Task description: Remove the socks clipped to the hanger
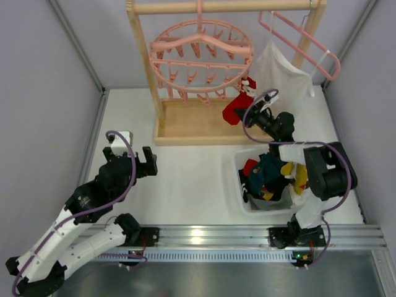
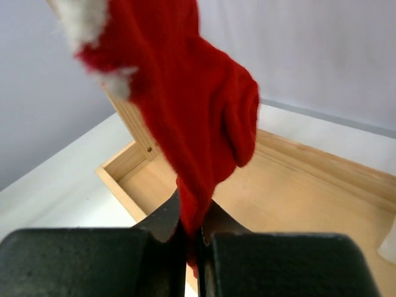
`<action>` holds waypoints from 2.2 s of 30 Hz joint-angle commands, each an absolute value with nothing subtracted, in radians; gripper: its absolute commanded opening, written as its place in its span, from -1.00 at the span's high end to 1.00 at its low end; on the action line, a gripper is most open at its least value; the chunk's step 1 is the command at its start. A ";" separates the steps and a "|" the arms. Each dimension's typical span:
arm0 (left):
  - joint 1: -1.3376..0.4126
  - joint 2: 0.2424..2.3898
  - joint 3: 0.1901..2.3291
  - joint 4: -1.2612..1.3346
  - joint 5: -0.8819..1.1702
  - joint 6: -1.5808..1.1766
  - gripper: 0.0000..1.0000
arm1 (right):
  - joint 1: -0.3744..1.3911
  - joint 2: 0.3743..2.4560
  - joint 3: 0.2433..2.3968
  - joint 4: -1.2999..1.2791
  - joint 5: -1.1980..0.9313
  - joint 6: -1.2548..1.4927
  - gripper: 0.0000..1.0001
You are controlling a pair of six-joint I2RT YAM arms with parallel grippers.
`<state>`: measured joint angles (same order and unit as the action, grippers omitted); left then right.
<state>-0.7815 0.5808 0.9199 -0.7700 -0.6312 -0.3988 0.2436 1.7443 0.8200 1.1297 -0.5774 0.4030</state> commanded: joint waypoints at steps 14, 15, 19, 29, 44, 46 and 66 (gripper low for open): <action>-0.778 0.756 1.304 -0.710 -0.211 -0.515 -0.97 | 0.808 1.091 0.535 0.575 0.277 0.161 1.00; -0.778 0.788 1.331 -0.700 -0.186 -0.515 -0.97 | 0.883 1.092 0.540 0.565 0.367 0.169 1.00; -0.778 0.926 1.553 -0.699 -0.170 -0.485 -0.97 | 1.063 1.152 0.607 0.509 0.610 0.157 1.00; -0.784 1.198 1.801 -0.706 -0.474 -0.358 -0.97 | 1.304 1.489 0.964 0.385 0.907 0.163 1.00; -0.900 1.304 1.799 -0.701 -0.844 -0.210 -0.97 | 1.328 1.721 1.204 0.302 0.879 0.241 1.00; -0.897 1.316 1.801 -0.700 -0.845 -0.204 -0.97 | 1.328 1.724 1.207 0.298 0.876 0.241 1.00; -0.893 1.471 1.850 -0.698 -0.887 -0.137 -0.79 | 1.348 1.789 1.288 0.258 0.856 0.195 1.00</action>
